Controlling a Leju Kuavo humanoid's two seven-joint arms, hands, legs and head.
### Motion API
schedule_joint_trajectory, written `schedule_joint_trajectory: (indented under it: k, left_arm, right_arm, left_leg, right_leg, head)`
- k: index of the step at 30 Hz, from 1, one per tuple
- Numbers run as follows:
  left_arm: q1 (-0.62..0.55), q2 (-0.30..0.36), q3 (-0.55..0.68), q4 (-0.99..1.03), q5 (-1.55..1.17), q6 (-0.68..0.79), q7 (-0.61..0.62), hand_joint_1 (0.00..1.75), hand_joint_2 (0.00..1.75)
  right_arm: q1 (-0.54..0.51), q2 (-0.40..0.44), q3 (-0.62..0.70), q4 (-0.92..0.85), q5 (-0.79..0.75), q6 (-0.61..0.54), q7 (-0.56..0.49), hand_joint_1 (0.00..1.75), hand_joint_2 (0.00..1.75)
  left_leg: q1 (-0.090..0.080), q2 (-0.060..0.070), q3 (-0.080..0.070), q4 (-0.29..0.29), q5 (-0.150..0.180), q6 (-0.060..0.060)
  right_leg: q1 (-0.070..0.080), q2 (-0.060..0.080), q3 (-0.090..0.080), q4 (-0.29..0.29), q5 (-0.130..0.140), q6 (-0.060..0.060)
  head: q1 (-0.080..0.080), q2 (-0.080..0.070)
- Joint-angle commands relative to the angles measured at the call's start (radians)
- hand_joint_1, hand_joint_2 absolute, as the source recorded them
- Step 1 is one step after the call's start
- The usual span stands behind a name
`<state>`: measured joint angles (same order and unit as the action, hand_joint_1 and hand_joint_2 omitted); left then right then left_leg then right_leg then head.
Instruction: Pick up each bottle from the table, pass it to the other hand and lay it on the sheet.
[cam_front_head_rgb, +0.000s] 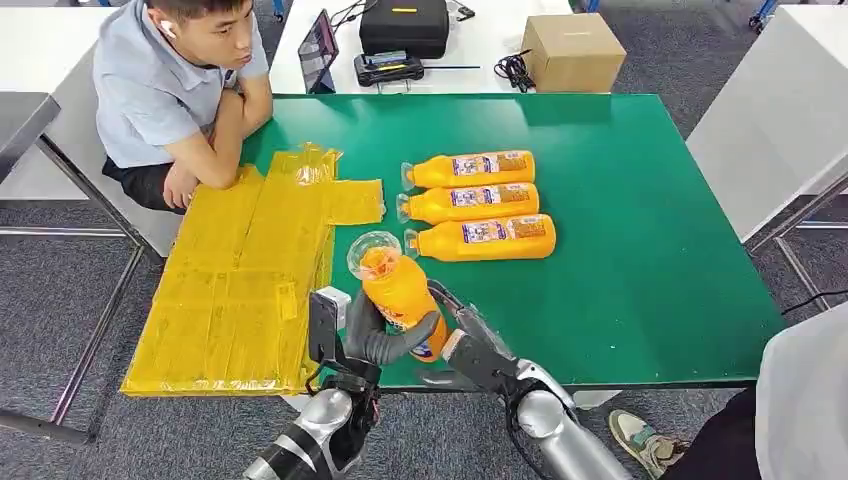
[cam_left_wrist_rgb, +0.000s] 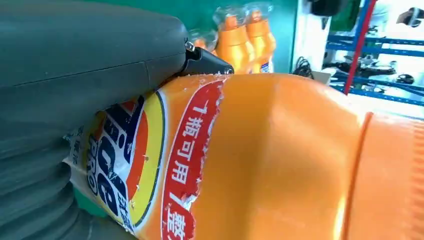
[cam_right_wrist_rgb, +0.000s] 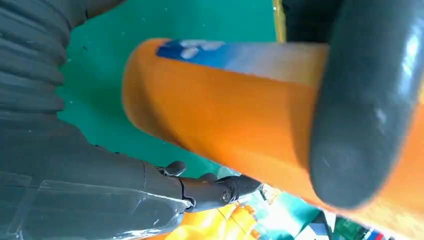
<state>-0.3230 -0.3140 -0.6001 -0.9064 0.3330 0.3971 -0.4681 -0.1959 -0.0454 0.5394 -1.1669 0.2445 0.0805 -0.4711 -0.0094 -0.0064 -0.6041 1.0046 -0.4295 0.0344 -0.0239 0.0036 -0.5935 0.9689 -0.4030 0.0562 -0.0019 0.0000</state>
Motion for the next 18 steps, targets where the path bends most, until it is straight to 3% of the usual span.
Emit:
schedule_joint_trajectory:
  k: [1,11,14,18]
  left_arm:
    - [-0.023,0.053,-0.006,-0.051,-0.098,0.065,0.007,1.75,1.75]
    - [-0.041,0.081,0.017,-0.061,-0.279,0.157,0.010,1.75,1.75]
    - [-0.067,0.127,0.018,-0.086,-0.541,0.286,0.053,1.75,1.75]
    - [-0.059,0.148,0.106,-0.168,-0.699,0.228,0.121,1.75,1.75]
  right_arm:
    - [0.015,0.008,-0.026,-0.014,0.021,-0.020,0.000,0.00,1.75]
    - [0.031,0.009,-0.040,-0.036,0.044,-0.031,0.000,0.00,1.75]
    - [0.041,0.010,-0.049,-0.039,0.056,-0.027,-0.003,0.00,1.75]
    - [0.048,0.017,-0.062,-0.045,0.067,-0.015,-0.011,0.00,1.75]
  left_leg:
    - [0.002,0.003,0.004,0.000,-0.002,-0.003]
    - [0.002,0.002,0.004,0.000,-0.002,-0.003]
    - [0.002,0.002,0.004,0.001,-0.002,-0.003]
    - [0.002,0.003,0.003,0.000,-0.001,-0.003]
  right_leg:
    - [0.002,0.002,0.004,-0.001,-0.001,-0.003]
    - [0.002,0.001,0.003,0.000,-0.001,-0.003]
    - [0.003,0.001,0.004,0.000,-0.001,-0.004]
    - [0.002,0.002,0.002,0.000,0.000,-0.003]
  head:
    - [0.000,0.000]
    - [0.000,0.000]
    - [0.000,0.000]
    - [0.000,0.000]
